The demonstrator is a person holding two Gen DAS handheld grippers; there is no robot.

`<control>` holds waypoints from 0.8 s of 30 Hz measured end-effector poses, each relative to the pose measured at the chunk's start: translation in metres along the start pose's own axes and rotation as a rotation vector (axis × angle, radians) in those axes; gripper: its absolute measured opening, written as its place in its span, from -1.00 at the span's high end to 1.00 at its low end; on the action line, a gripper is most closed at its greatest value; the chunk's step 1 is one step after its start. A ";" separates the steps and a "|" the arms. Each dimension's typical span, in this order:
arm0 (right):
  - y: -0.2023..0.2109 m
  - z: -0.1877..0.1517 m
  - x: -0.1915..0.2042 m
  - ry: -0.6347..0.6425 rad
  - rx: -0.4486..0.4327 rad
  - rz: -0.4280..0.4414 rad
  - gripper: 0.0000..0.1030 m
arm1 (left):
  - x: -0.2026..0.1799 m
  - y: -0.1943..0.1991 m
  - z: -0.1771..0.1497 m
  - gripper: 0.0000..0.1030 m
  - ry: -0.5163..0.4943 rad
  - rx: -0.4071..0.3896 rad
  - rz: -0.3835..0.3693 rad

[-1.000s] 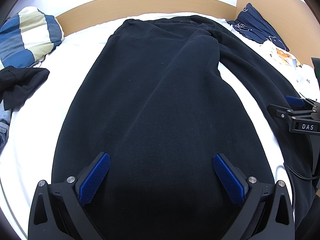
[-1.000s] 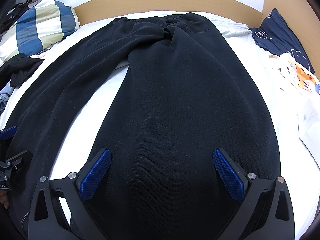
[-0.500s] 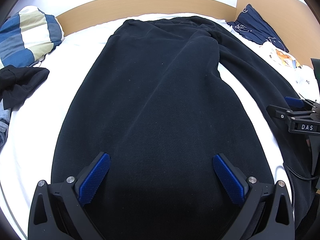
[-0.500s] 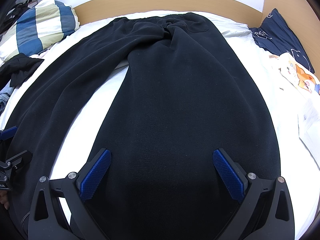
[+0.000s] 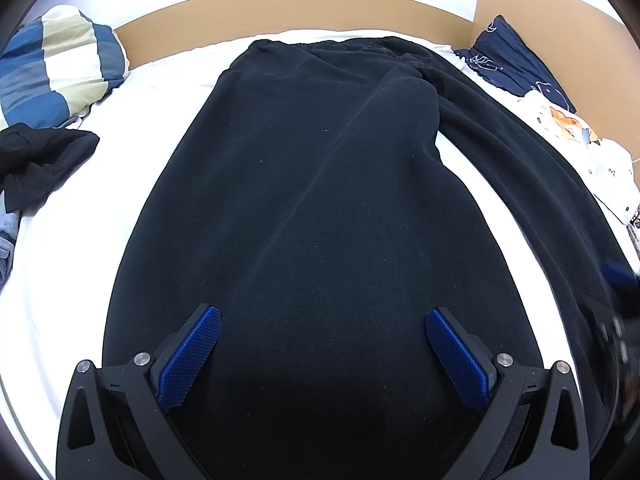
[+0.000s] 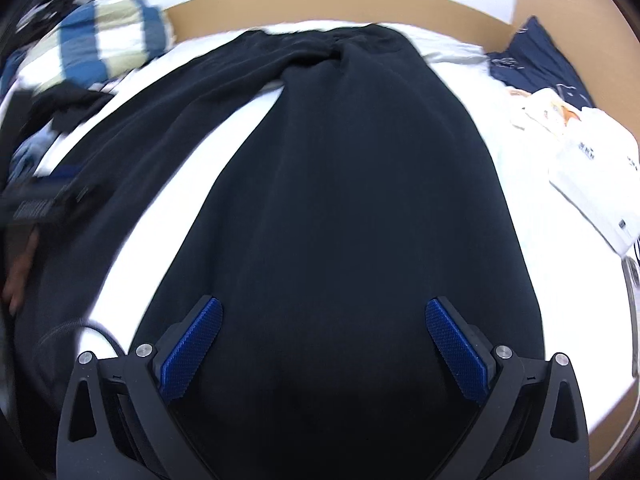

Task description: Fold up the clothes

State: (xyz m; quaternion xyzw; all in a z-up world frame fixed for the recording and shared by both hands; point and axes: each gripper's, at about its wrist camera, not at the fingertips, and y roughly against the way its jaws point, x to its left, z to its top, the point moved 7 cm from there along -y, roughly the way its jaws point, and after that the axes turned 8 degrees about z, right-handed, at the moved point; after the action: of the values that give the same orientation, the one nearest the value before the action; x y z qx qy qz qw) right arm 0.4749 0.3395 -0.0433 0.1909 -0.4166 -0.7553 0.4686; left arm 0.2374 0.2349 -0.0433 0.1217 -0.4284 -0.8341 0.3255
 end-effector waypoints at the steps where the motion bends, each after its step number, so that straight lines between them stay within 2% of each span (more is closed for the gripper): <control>1: 0.008 0.003 -0.001 -0.009 -0.010 0.014 -1.00 | -0.001 0.000 0.000 -1.00 -0.004 0.002 0.006; 4: 0.030 0.036 -0.010 -0.058 -0.139 0.042 -1.00 | -0.002 -0.002 0.001 -1.00 -0.020 0.007 0.024; 5: 0.029 0.048 -0.014 -0.073 -0.153 0.045 -1.00 | -0.002 -0.002 0.001 -1.00 -0.022 0.008 0.026; 8: -0.001 0.074 -0.021 -0.099 -0.116 0.039 -1.00 | -0.002 -0.002 0.001 -1.00 -0.021 0.008 0.026; 10: -0.028 0.077 -0.023 -0.124 -0.068 0.007 -1.00 | -0.002 -0.002 0.001 -1.00 -0.020 0.008 0.023; 12: -0.048 0.071 -0.023 -0.115 -0.027 -0.063 -1.00 | -0.001 -0.002 0.000 -1.00 -0.015 0.006 0.016; 14: -0.044 0.066 -0.016 -0.086 -0.052 -0.100 -1.00 | -0.001 -0.002 0.000 -1.00 -0.014 0.006 0.015; 17: -0.035 0.047 -0.009 -0.095 -0.038 -0.078 -1.00 | -0.002 -0.003 0.000 -1.00 -0.023 0.009 0.030; 19: -0.024 0.029 -0.003 -0.047 -0.057 -0.071 -1.00 | -0.002 -0.003 0.001 -1.00 -0.020 0.013 0.038; 22: -0.007 0.005 -0.001 -0.039 -0.075 -0.044 -1.00 | -0.002 -0.003 0.001 -1.00 -0.015 0.015 0.046; 24: 0.000 -0.002 0.001 -0.037 -0.044 -0.034 -1.00 | -0.002 -0.003 0.000 -1.00 -0.013 0.015 0.046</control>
State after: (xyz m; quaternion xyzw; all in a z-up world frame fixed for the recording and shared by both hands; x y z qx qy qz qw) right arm 0.4759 0.3377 -0.0440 0.1733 -0.4051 -0.7756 0.4520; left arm 0.2374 0.2377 -0.0455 0.1088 -0.4394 -0.8240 0.3408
